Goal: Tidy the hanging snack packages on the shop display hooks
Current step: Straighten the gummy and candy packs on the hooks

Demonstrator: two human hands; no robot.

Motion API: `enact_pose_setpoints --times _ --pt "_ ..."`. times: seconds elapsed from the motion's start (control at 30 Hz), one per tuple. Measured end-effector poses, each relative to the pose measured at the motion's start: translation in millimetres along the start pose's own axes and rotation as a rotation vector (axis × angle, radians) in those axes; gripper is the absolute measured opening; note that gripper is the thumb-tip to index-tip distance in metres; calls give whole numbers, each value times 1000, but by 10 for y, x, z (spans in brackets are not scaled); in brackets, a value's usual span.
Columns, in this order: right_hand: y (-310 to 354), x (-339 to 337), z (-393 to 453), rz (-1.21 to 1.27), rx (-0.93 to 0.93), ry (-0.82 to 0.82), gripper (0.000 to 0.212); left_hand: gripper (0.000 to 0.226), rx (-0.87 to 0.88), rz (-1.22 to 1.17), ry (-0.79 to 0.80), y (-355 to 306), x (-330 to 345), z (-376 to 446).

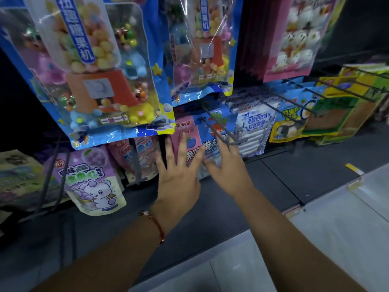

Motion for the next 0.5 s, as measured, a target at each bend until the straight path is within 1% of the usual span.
enact_pose_setpoints --times 0.1,0.17,0.23,0.3,0.4,0.5 --pt "21 92 118 64 -25 -29 82 94 -33 39 92 42 25 151" --pt "18 161 184 86 10 -12 83 89 -55 54 158 98 73 261" --pt "14 203 232 81 27 10 86 87 -69 55 182 146 85 328" --pt "-8 212 249 51 31 32 89 88 -70 55 202 177 120 339" --pt "-62 208 193 -12 46 76 86 88 -55 94 233 210 144 292" --pt "-95 199 66 -132 53 133 87 87 -29 115 303 259 160 174"
Point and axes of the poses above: each hand's wrist, its own z-axis towards the middle knuckle, its own x-axis out of the palm, y = z × x, the point moved 7 cm from there along z, towards the middle knuckle, and after that the axes turned 7 degrees about -z, right-handed, at the moved point
